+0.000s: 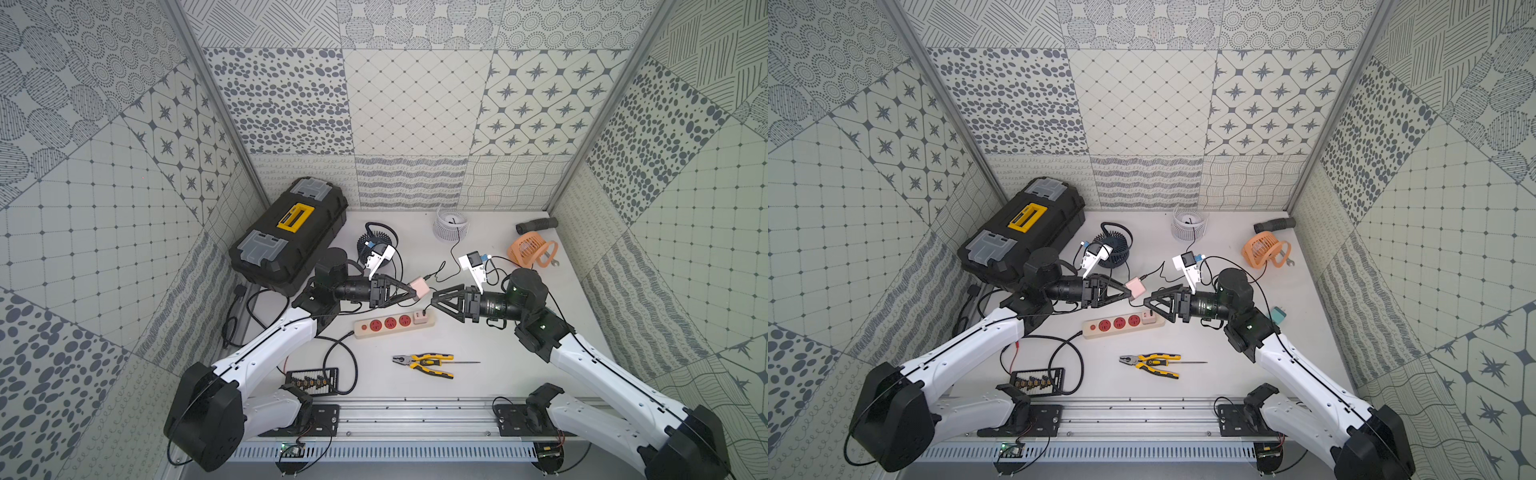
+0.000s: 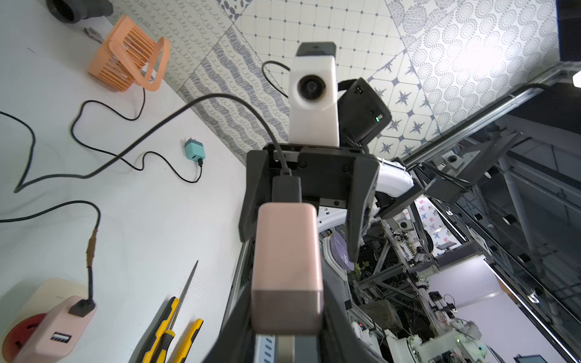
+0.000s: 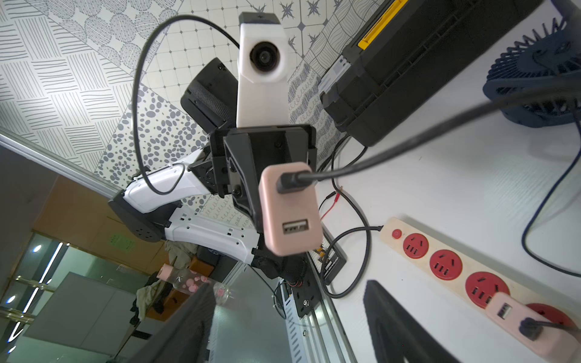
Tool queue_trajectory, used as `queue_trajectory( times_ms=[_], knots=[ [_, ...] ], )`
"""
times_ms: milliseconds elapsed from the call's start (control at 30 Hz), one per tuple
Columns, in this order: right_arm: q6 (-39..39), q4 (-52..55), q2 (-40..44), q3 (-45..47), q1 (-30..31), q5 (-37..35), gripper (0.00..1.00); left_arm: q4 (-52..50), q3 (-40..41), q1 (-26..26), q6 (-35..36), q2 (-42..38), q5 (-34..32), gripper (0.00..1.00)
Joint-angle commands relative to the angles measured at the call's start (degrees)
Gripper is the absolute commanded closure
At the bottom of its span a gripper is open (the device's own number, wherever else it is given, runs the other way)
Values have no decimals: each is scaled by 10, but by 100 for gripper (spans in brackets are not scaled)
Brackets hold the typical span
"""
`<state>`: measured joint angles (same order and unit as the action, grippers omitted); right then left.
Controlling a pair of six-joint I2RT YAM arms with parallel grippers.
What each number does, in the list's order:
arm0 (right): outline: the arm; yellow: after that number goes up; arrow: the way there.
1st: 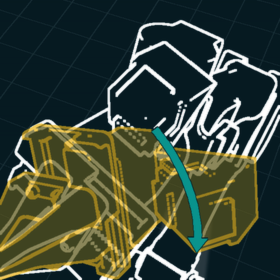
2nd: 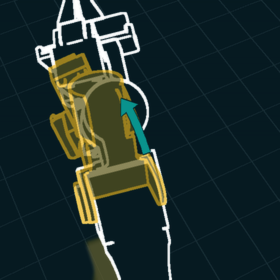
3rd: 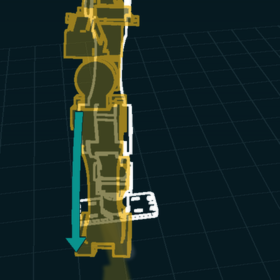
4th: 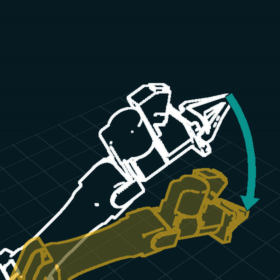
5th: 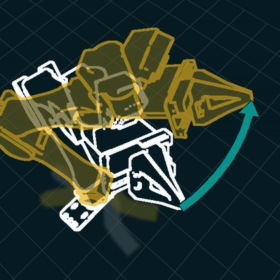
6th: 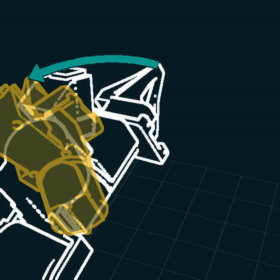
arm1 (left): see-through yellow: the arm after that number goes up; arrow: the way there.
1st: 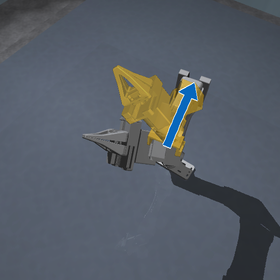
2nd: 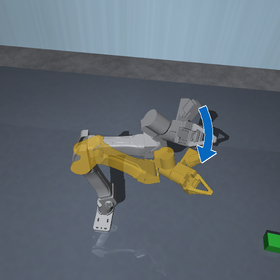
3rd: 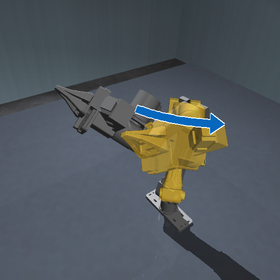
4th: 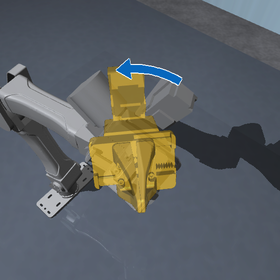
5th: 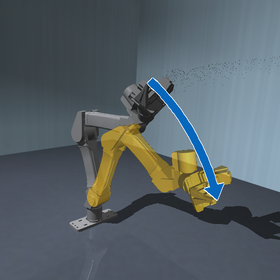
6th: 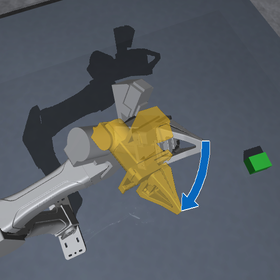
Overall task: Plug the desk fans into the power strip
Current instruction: Pick up the plug from the center of the board.
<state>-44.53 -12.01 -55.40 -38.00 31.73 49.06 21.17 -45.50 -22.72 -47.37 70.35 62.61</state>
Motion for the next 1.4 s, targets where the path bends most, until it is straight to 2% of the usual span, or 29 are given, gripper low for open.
queue_trajectory(
  times_ms=[0, 133, 500, 900, 1300, 1367],
  knots=[
    [-39, -79, -14, -19, -2, 42, 30, 74, -2, -11, -1, -7, 83, 100],
    [-78, -139, -33, -22, -2, 72, 37, 59, -2, -22, 13, -2, 84, 100],
    [-75, -136, -51, -32, 0, 94, 51, 45, -8, -30, 27, 15, 86, 100],
    [-64, -125, -58, -28, 11, 112, 61, 38, -8, -31, 37, 30, 72, 100],
    [-39, -93, -55, -20, 20, 123, 63, 37, -3, -30, 40, 26, 53, 100],
    [-33, -87, -52, -19, 20, 121, 69, 36, -3, -30, 41, 27, 52, 100]
  ],
)
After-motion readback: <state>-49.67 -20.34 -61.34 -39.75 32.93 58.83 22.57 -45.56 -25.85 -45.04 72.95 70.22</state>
